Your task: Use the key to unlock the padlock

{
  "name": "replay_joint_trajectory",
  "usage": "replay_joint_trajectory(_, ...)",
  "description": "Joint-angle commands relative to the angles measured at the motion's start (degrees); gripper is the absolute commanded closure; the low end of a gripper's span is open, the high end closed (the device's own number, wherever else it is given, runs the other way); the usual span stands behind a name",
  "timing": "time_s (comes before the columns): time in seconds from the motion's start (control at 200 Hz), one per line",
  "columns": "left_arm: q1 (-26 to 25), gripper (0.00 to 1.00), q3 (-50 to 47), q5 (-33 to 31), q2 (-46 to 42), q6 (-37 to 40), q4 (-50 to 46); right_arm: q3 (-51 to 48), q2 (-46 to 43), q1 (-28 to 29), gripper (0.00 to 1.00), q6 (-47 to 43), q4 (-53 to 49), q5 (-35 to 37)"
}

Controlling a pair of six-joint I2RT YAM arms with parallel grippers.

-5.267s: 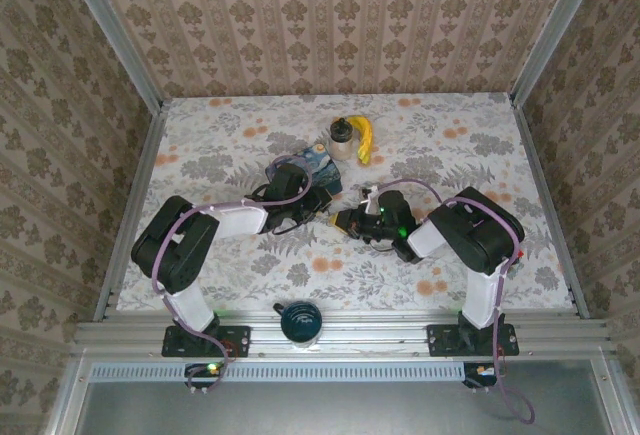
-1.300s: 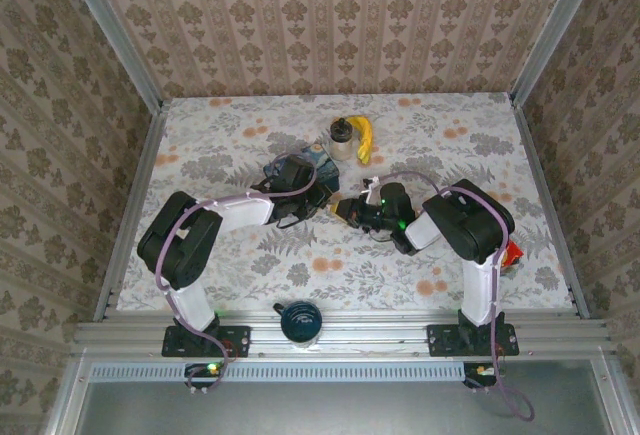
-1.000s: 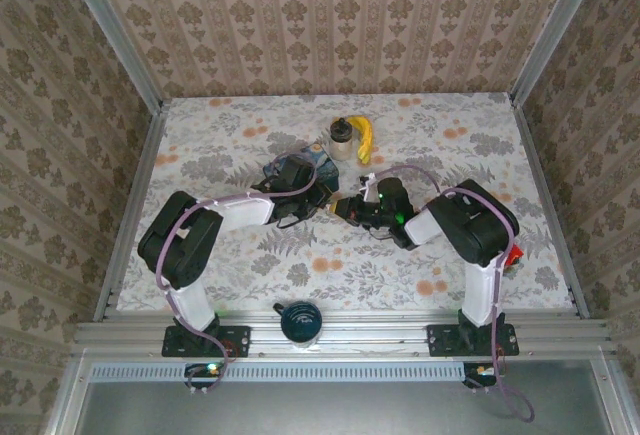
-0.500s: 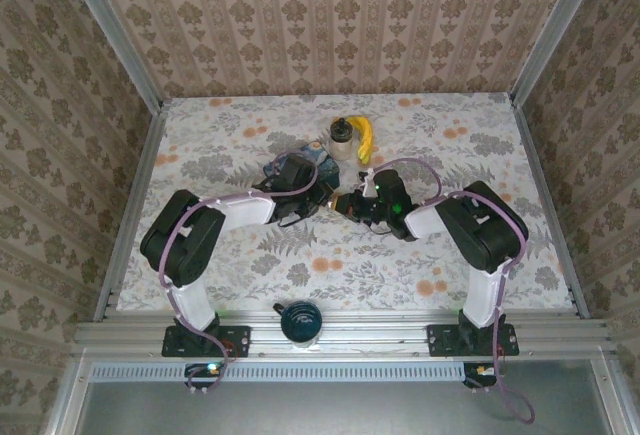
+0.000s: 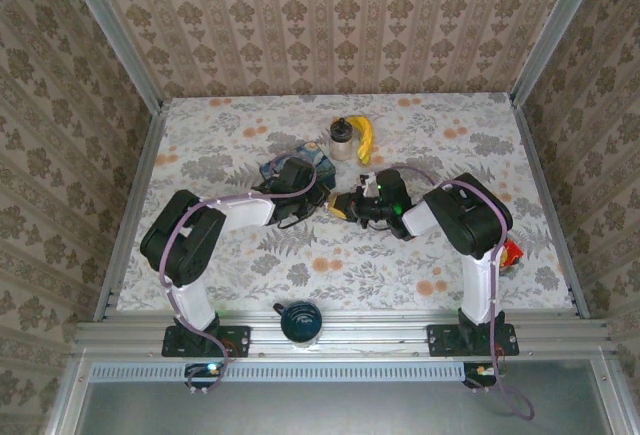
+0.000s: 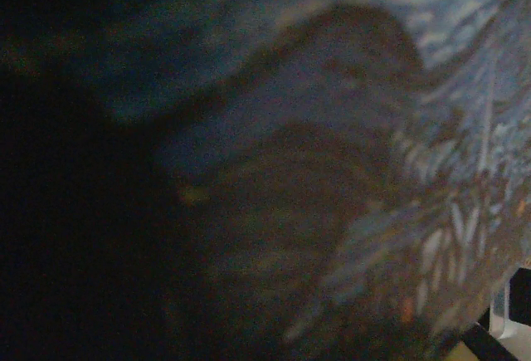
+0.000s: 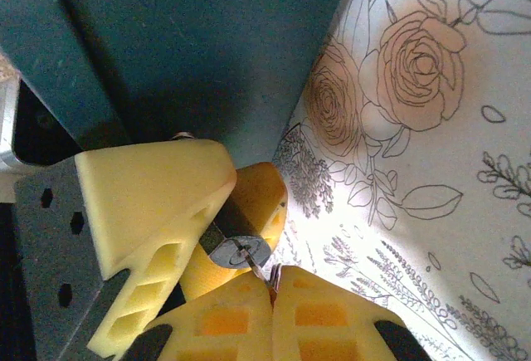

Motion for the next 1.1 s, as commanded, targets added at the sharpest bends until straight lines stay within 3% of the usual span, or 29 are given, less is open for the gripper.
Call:
replay_joint_trajectory(0.0, -4.52, 0.86, -0.86, 16.55, -0.28, -1.34, -0.47, 3.88, 0.90, -0.73, 1.00, 7.94, 10.57, 5.88)
replay_joint_trajectory(0.34, -4.61, 0.85, -0.78, 17.32, 0.41, -2.21, 0.81, 2.18, 6.40, -0.69, 1.00, 21.63, 22.15, 8.46)
replay_joint_trajectory(0.575, -4.61, 0.84, -0.69, 17.81, 0.93, -2.98, 1.77, 1.56, 5.31, -0.61, 1.00, 22.53, 21.89, 10.30)
replay_joint_trajectory(0.645, -4.61, 0.80, -0.43, 17.98, 1.04, -2.85, 1.83, 1.14, 5.44, -0.67, 1.00, 23.45, 22.07, 11.37)
replay_joint_trajectory(0.84, -4.61, 0.56, -0.34, 18.18, 1.04, -2.91, 1.84, -1.82, 4.76, -0.71, 1.00, 24.23, 22.08, 15.82)
replay_joint_trajectory(1.025, -4.57, 0.51, -0.64, 17.85, 0.38, -2.56, 1.83, -3.18, 4.75, -0.73, 1.00, 24.31, 22.00, 17.75)
replay_joint_trajectory(1.095, -4.52, 0.41, -0.86, 17.43, -0.37, -2.18, 1.61, -3.35, 4.83, -0.73, 1.00, 24.13, 21.95, 17.83)
